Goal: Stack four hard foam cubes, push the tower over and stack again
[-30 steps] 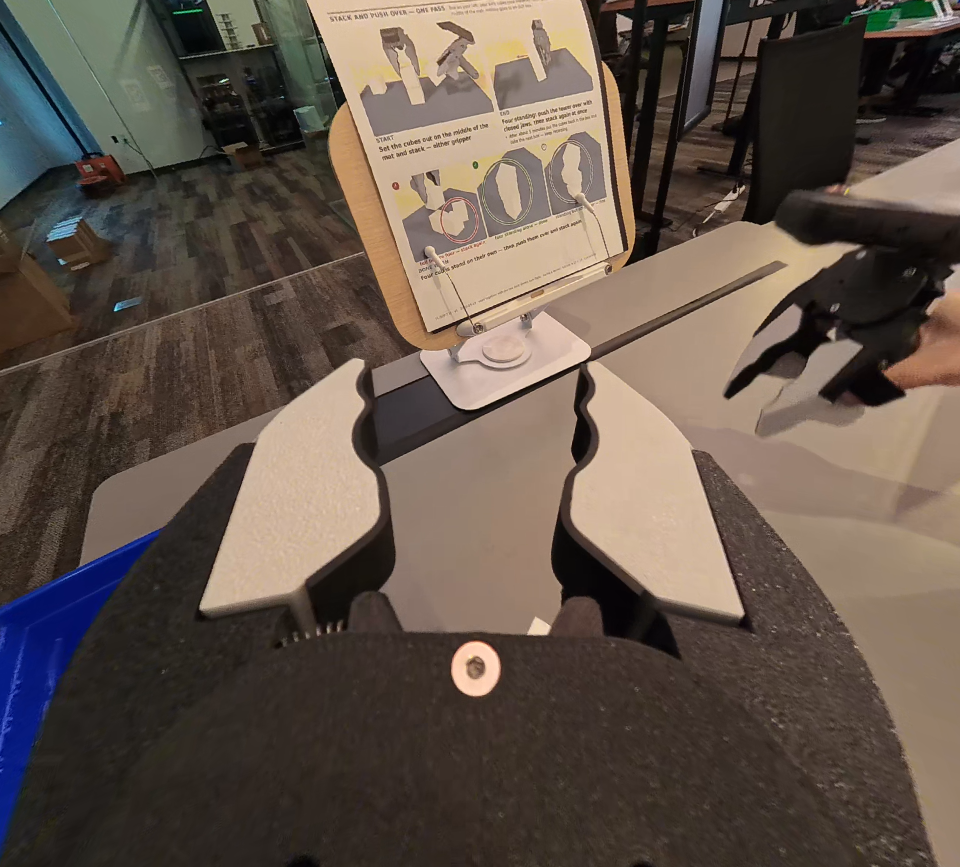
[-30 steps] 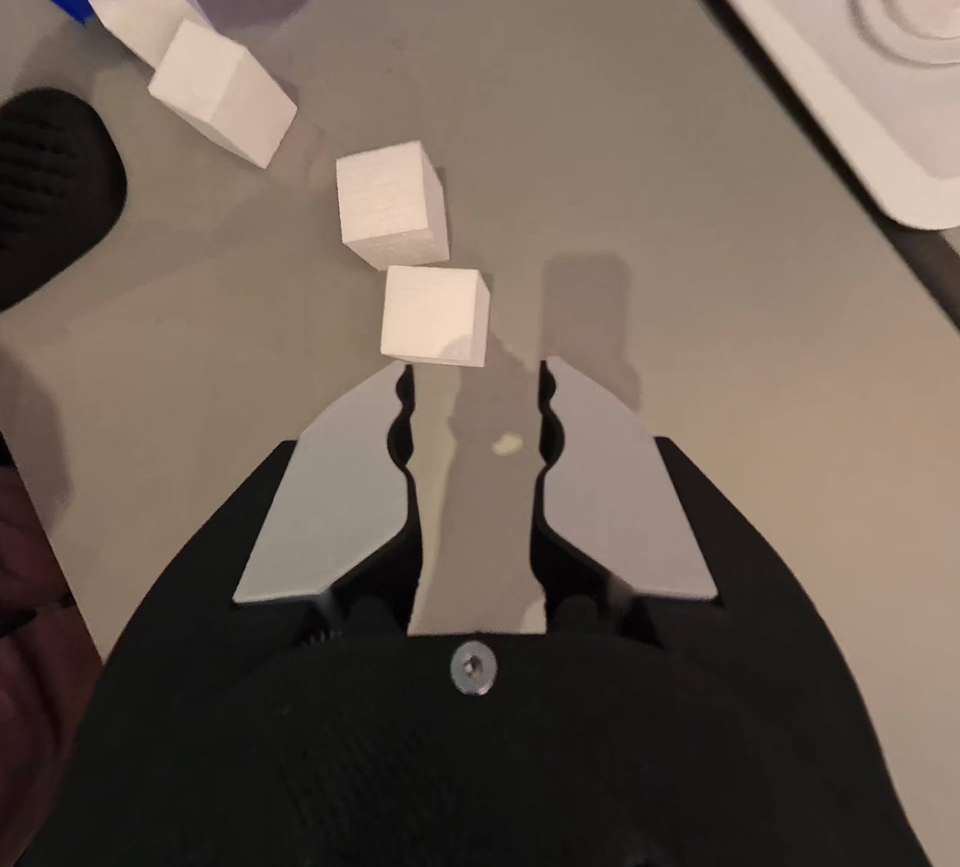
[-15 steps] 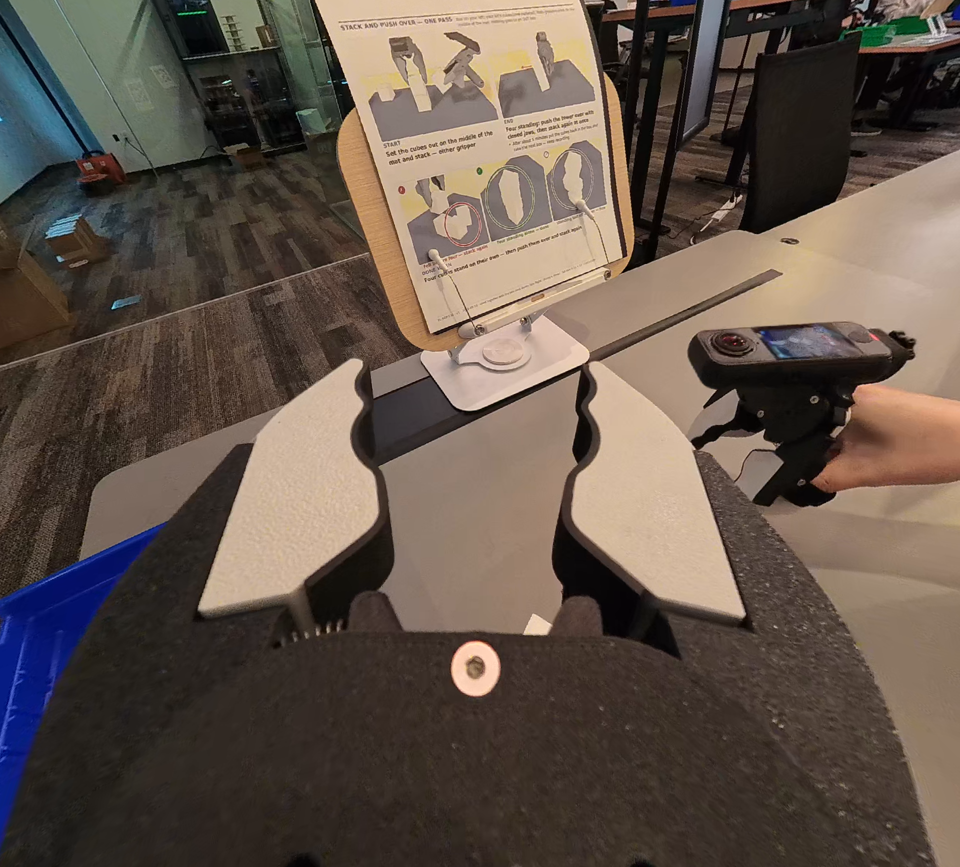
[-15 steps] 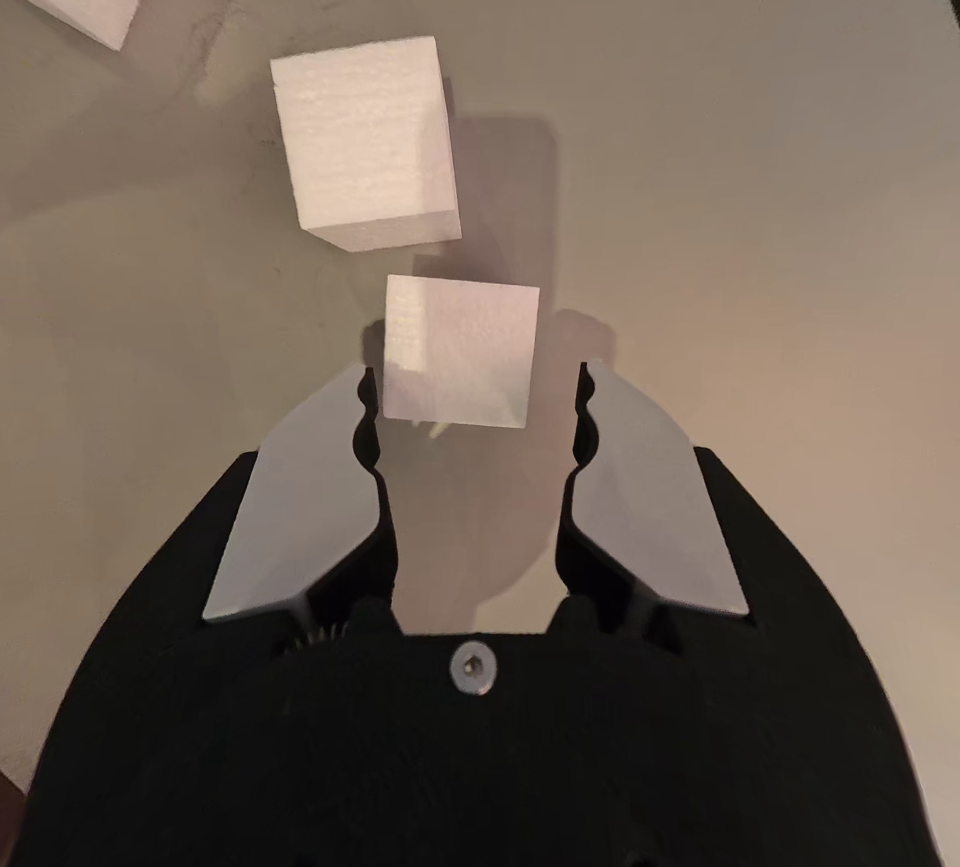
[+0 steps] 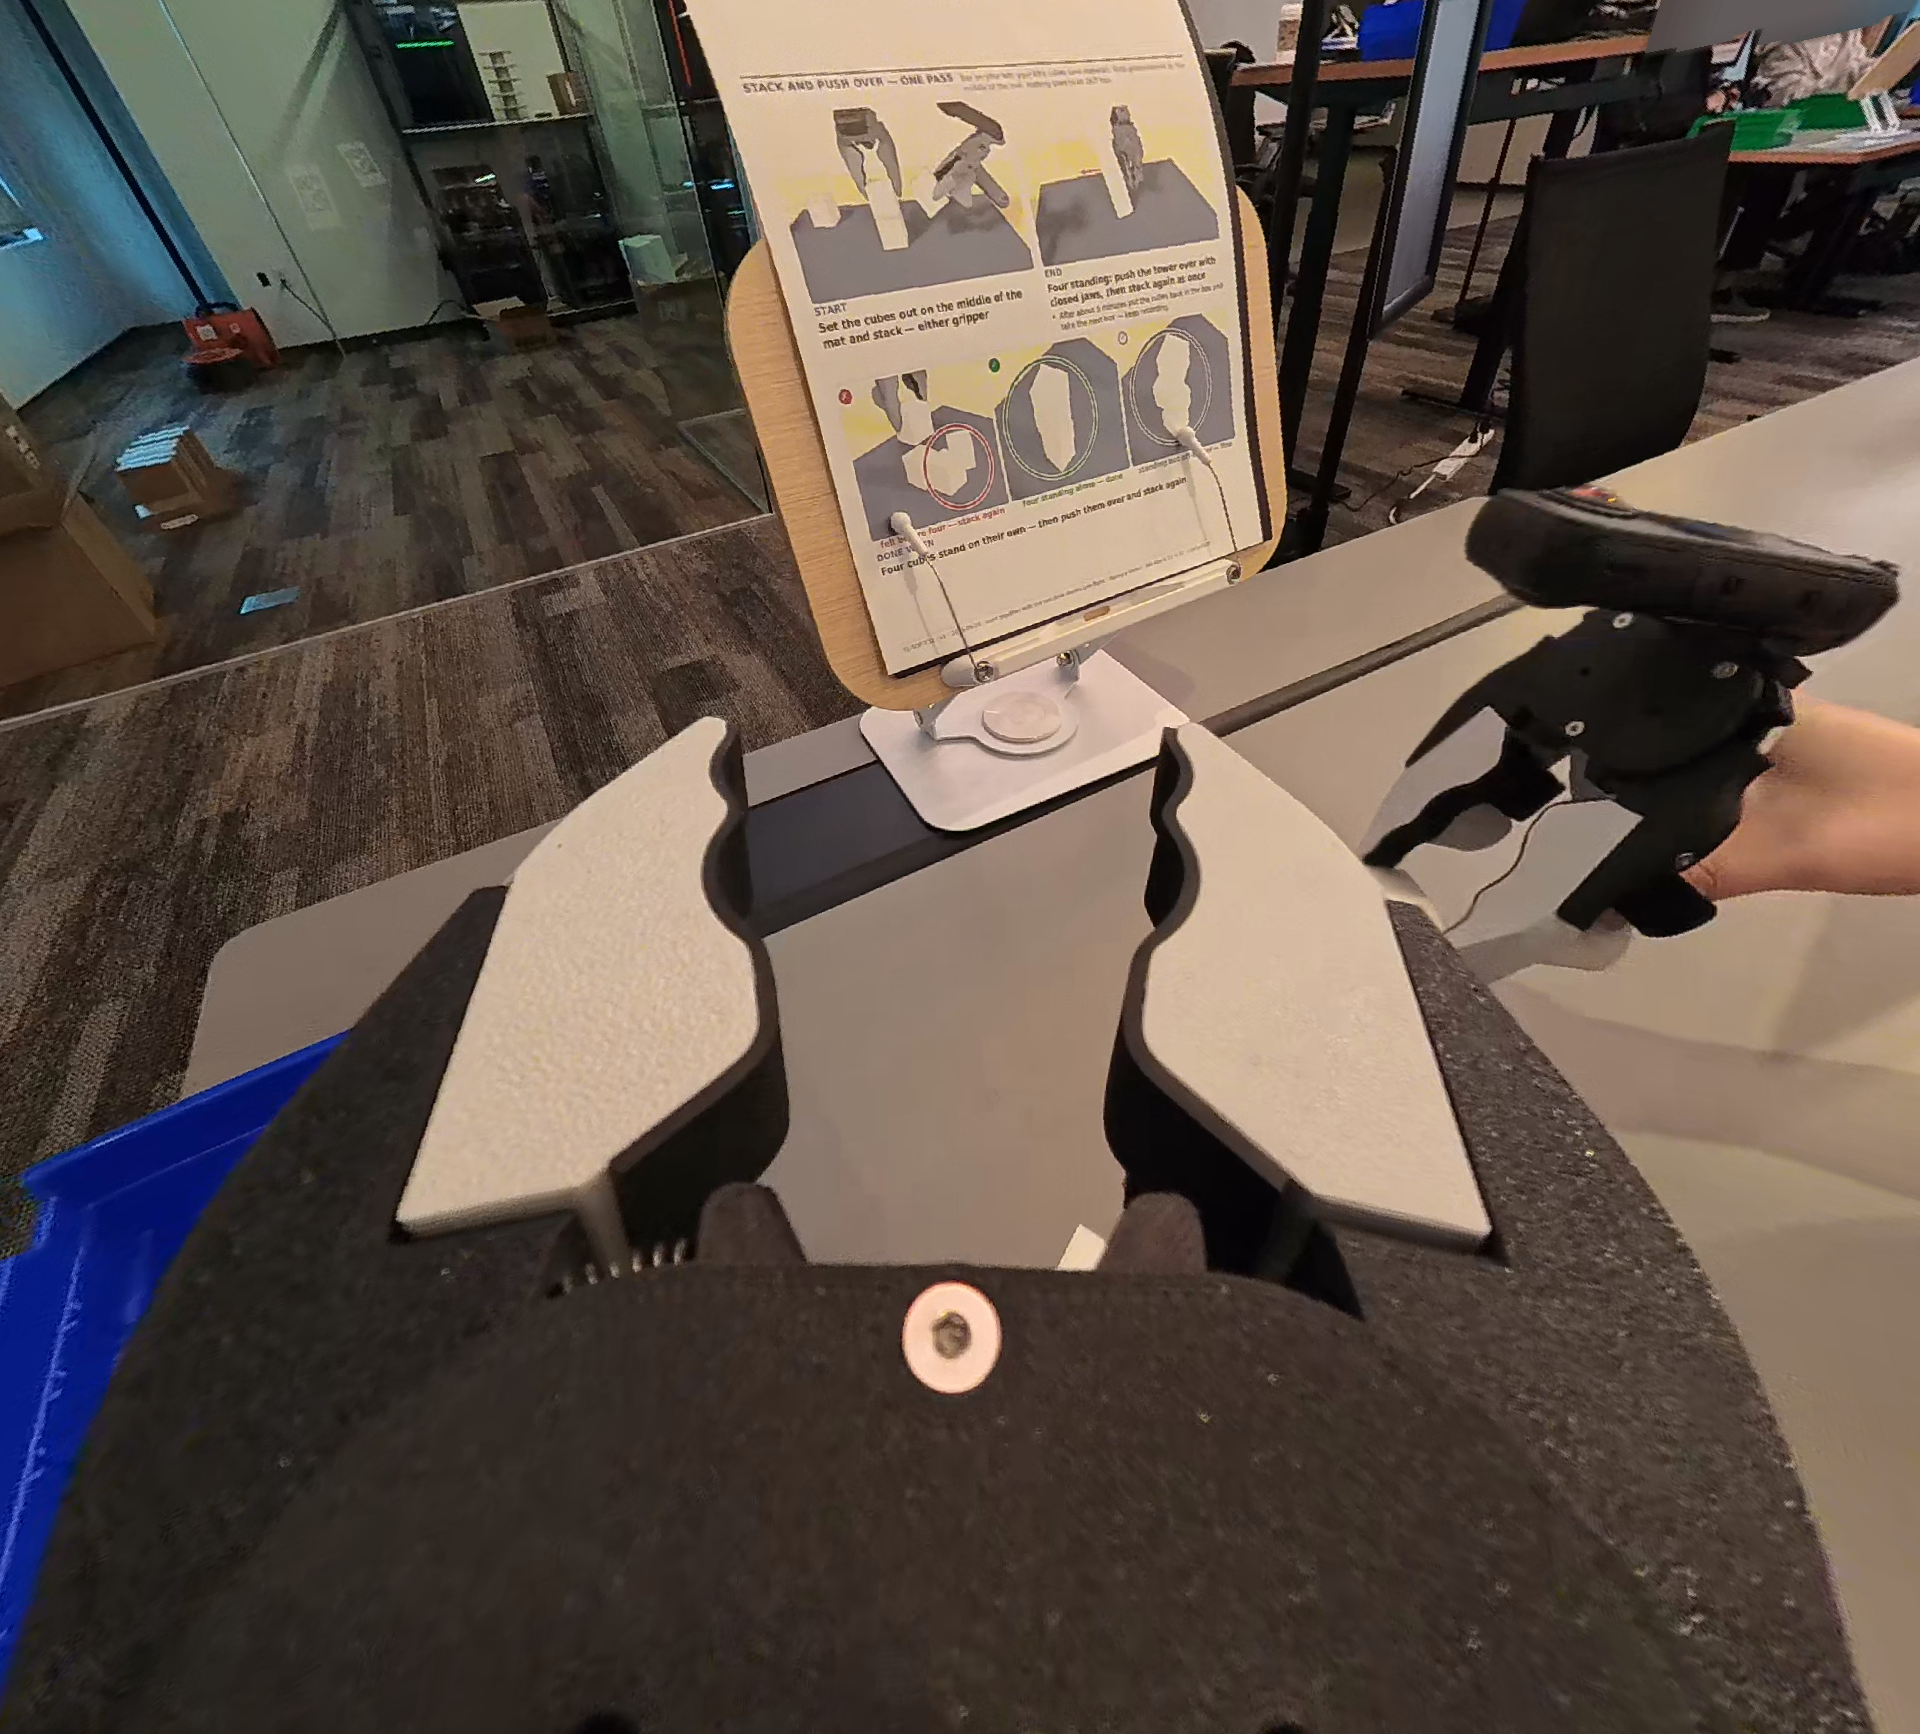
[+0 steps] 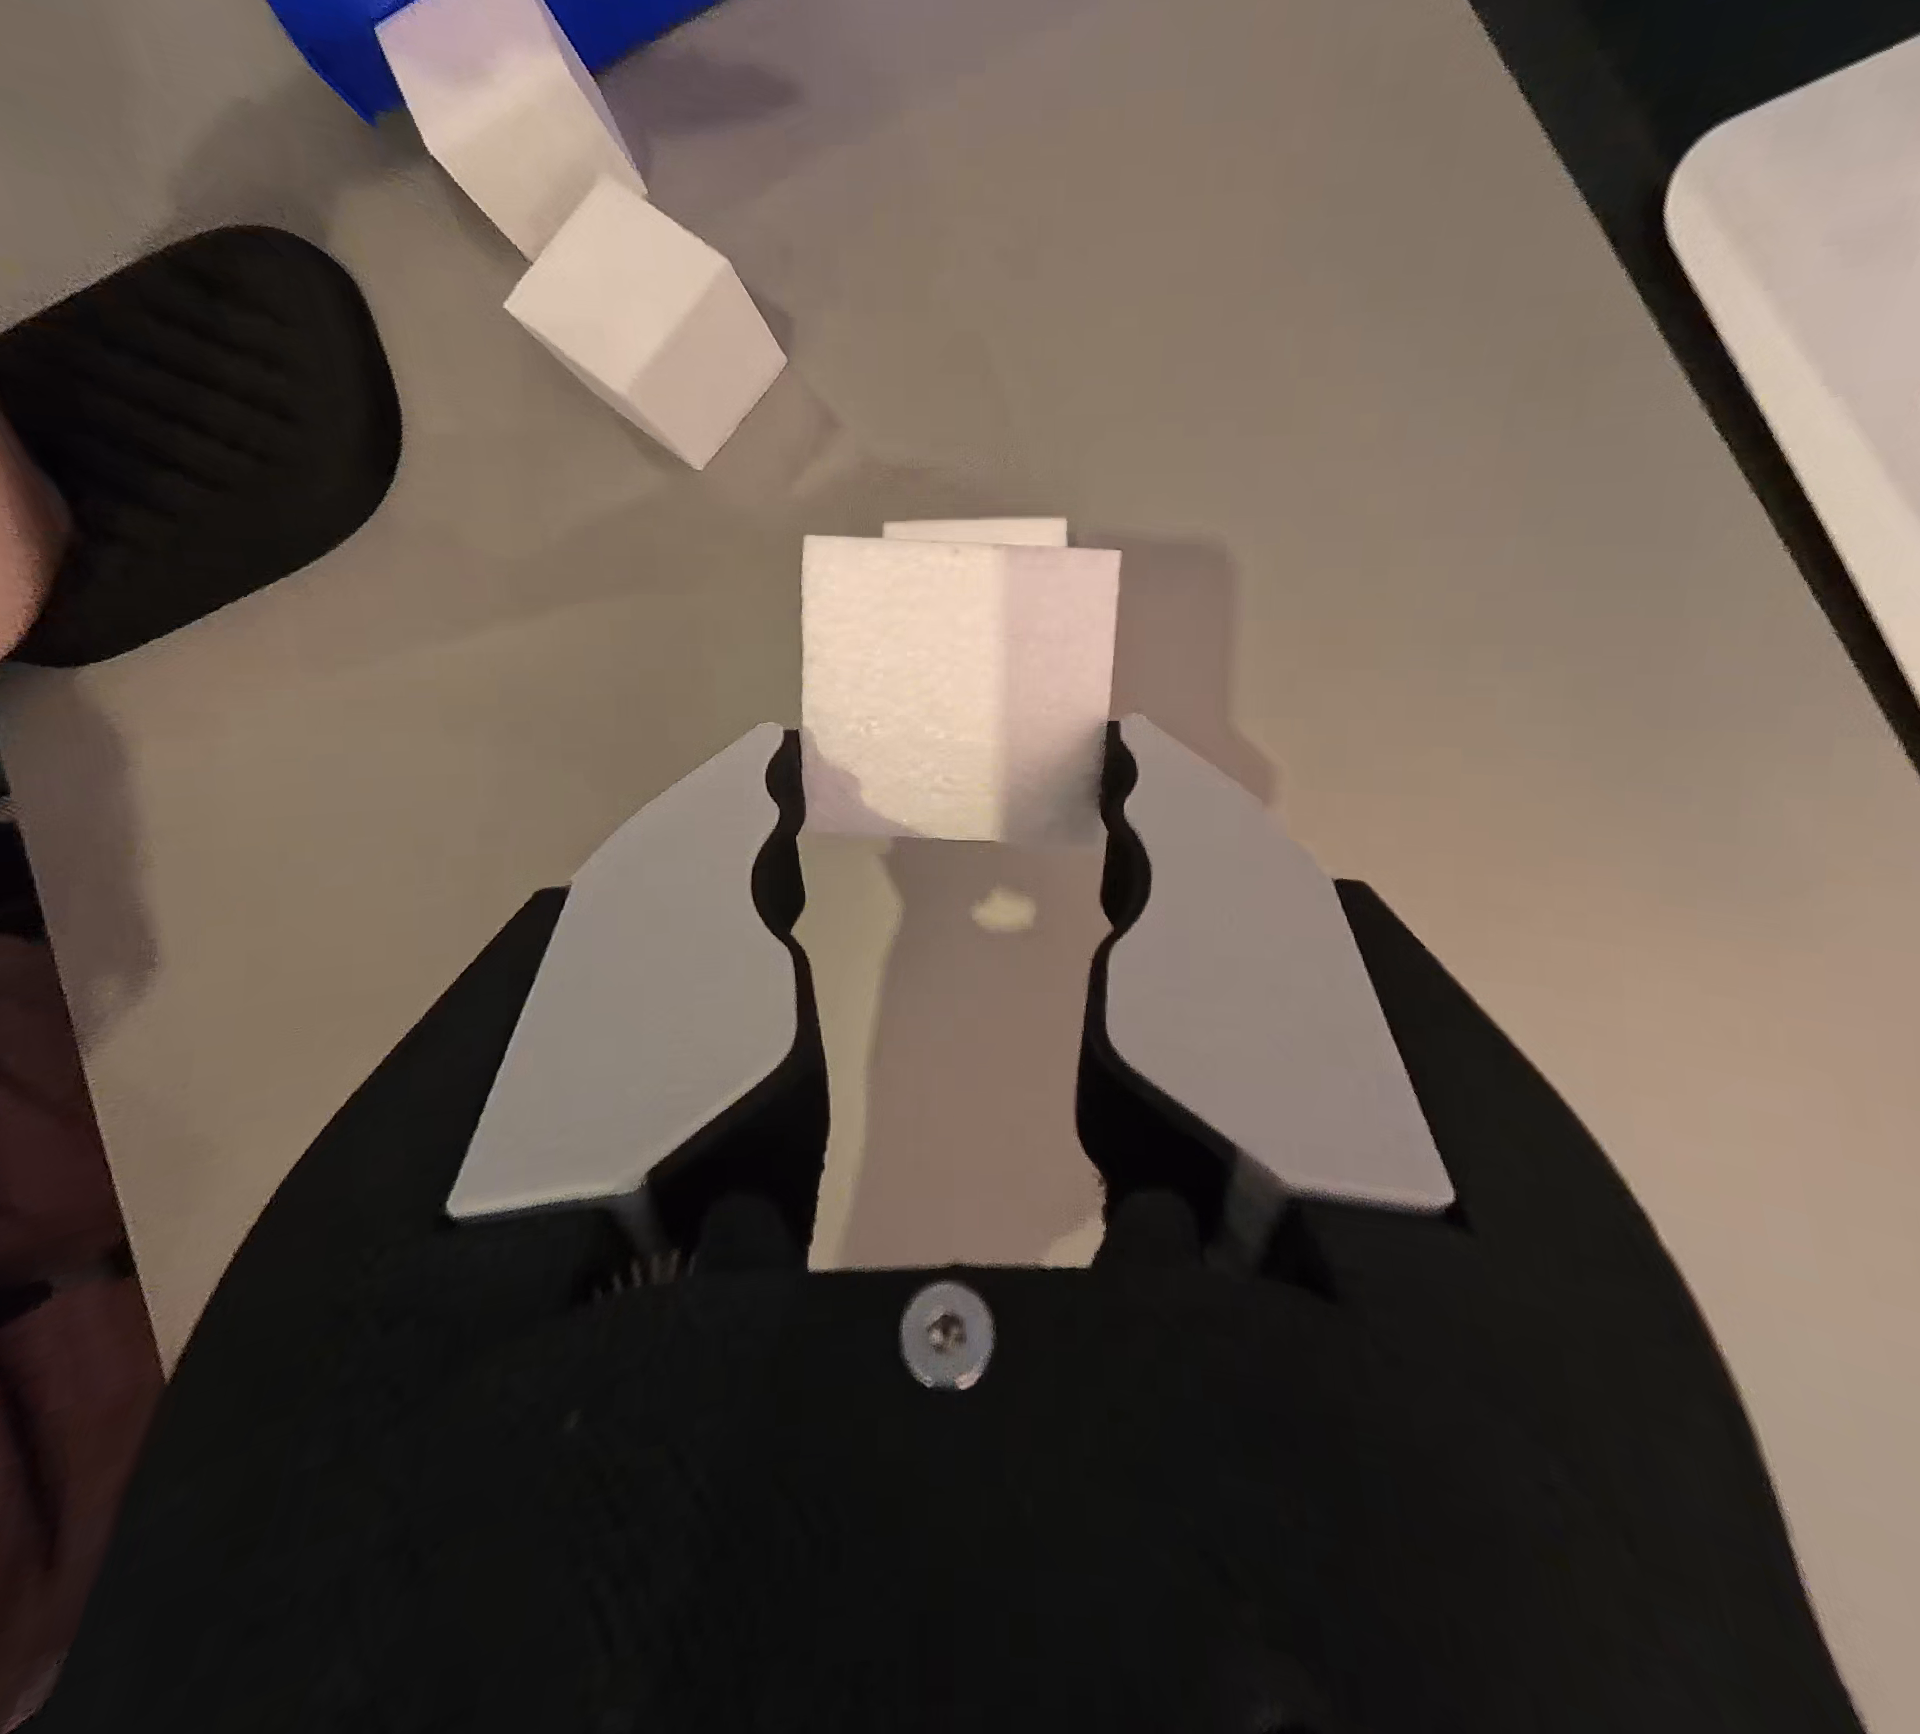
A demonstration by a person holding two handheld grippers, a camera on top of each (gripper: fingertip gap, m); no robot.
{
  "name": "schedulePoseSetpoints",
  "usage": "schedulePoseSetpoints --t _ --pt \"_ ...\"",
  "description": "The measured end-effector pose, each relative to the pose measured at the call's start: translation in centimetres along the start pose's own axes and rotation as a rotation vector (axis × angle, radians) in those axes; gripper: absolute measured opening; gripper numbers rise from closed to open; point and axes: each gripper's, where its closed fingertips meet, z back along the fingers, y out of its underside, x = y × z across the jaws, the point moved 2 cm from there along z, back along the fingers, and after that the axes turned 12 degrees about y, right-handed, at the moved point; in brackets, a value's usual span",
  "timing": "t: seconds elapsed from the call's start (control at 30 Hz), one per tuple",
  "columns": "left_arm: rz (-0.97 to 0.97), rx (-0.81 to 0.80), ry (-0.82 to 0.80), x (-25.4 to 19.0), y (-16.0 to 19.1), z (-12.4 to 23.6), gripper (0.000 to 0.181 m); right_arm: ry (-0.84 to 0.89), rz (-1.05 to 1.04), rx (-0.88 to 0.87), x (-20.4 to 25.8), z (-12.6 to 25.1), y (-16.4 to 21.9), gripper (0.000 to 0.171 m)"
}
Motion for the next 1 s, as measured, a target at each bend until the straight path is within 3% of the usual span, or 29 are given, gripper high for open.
schedulePoseSetpoints --t 0.3,0.73,0.8,1.0 --pt "0.01 0.0 -0.003 0.5 0.1 0.5 0.075 0.08 0.147 0.199 1.0 -3.1 -0.7 0.056" --pt "0.013 -0.003 0.063 -0.9 -0.1 -0.1 0.075 0.073 0.109 0.21 1.1 -4.1 -1.0 0.057" --pt "0.021 -0.011 0.072 -1.0 -0.2 -0.1 0.076 0.106 0.116 0.197 0.8 -3.7 -1.2 0.067" --pt "0.004 -0.022 0.142 -2.6 -0.6 -0.5 0.077 0.074 0.138 0.0 1.1 2.2 -1.5 0.067"
